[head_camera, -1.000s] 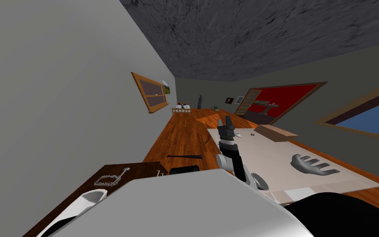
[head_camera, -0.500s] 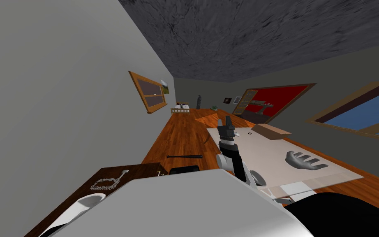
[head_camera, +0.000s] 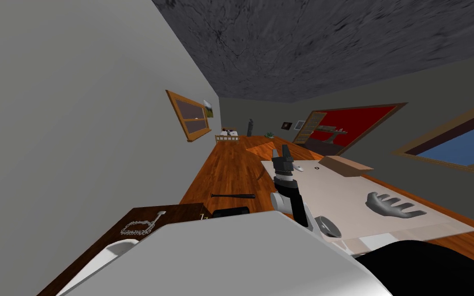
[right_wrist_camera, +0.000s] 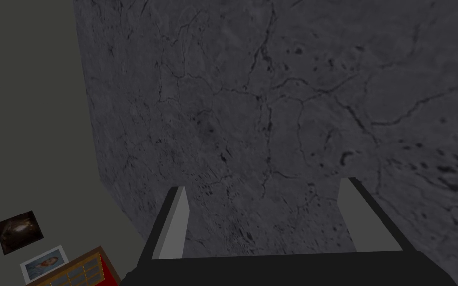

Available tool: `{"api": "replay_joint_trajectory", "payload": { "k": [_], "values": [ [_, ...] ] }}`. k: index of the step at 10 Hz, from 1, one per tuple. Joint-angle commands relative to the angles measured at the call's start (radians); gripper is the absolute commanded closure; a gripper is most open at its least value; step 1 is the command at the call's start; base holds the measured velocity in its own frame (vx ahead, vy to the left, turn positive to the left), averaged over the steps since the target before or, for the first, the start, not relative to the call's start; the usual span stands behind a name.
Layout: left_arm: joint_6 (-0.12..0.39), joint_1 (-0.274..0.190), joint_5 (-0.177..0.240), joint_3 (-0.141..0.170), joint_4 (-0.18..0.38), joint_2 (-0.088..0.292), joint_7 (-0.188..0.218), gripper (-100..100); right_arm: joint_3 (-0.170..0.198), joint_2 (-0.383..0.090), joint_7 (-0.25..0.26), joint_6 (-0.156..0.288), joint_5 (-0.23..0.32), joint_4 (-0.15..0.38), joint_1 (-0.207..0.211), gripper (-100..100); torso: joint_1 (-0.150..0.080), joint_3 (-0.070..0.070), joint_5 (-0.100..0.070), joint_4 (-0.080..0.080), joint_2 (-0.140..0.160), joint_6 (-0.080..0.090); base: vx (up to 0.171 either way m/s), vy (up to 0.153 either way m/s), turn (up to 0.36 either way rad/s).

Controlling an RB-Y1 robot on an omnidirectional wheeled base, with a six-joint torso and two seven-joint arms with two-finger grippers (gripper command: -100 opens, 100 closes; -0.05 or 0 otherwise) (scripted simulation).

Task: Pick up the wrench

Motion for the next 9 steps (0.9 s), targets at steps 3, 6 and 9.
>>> {"api": "replay_joint_trajectory", "payload": {
  "k": [3, 6, 9],
  "values": [
    [0.003, 0.000, 0.001, 0.000, 0.000, -0.002, 0.000, 100, 0.000, 0.000, 0.000, 0.000, 0.000, 0.000, 0.000, 0, 0.000, 0.000, 0.000, 0.000, 0.001, 0.000, 0.000, 0.002, -0.001],
    [0.002, 0.000, 0.001, 0.000, 0.000, -0.002, 0.001, 0, 0.000, 0.000, 0.000, 0.000, 0.000, 0.000, 0.000, 0, 0.001, 0.000, 0.000, 0.000, 0.001, 0.000, 0.000, 0.000, 0.000],
    [0.069, 0.023, 0.046, 0.009, -0.038, 0.064, 0.007, 100, 0.000, 0.000, 0.000, 0.000, 0.000, 0.000, 0.000, 0, -0.004, 0.001, -0.002, 0.000, 0.003, 0.001, -0.026, -0.077, -0.062]
  ]
}}
